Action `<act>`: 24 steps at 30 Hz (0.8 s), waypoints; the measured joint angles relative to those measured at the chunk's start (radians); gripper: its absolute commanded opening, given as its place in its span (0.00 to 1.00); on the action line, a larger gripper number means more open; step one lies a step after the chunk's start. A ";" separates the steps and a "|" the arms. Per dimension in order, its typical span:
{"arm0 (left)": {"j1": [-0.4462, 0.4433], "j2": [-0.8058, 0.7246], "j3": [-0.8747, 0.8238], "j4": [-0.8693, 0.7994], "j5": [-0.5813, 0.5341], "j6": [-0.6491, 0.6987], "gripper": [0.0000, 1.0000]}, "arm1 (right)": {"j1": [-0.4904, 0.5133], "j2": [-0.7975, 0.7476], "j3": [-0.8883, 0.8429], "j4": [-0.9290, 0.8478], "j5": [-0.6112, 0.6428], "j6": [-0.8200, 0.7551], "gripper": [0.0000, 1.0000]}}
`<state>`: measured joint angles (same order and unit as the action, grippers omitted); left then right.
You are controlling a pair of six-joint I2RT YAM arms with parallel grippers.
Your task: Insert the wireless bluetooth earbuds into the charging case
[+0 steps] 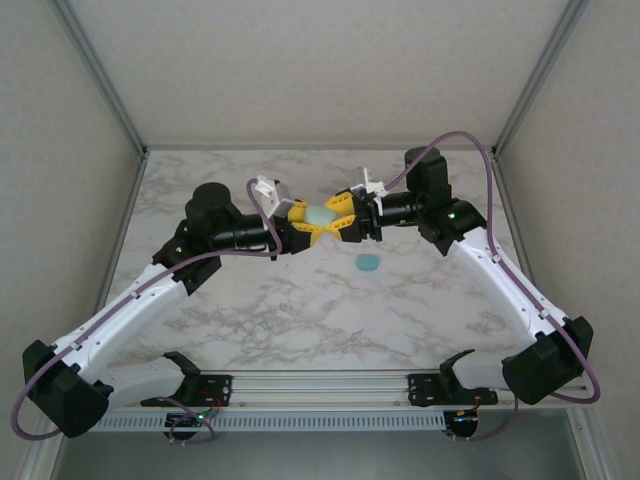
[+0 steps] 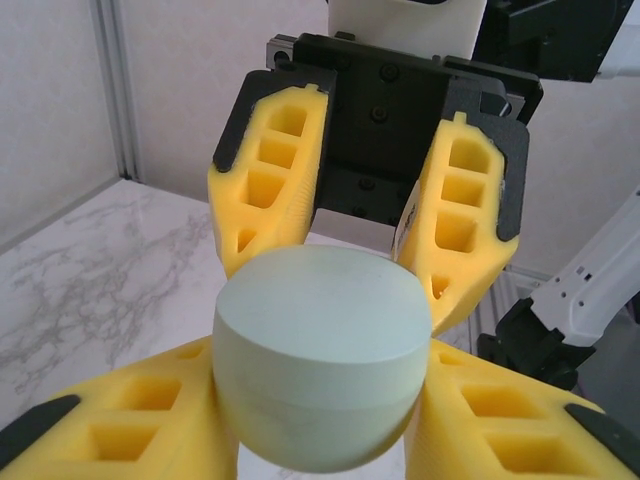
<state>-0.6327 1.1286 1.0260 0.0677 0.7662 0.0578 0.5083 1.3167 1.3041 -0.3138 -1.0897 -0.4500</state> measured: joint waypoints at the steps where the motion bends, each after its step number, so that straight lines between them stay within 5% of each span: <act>1: 0.000 0.000 0.000 -0.001 0.000 0.000 0.35 | 0.000 0.000 0.000 0.000 -0.001 -0.001 0.36; 4: 0.000 0.000 0.001 -0.003 0.003 0.002 0.33 | 0.000 0.000 0.000 -0.001 -0.003 -0.008 0.37; 9: 0.000 0.000 0.003 -0.007 0.007 0.001 0.46 | 0.000 0.000 0.000 -0.009 -0.003 -0.020 0.37; 24: 0.002 0.007 0.003 -0.004 0.011 -0.002 0.46 | -0.001 0.000 0.000 -0.016 0.013 -0.035 0.36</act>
<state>-0.6312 1.1358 1.0286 0.0635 0.7769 0.0563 0.5072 1.3167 1.3041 -0.3302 -1.0771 -0.4847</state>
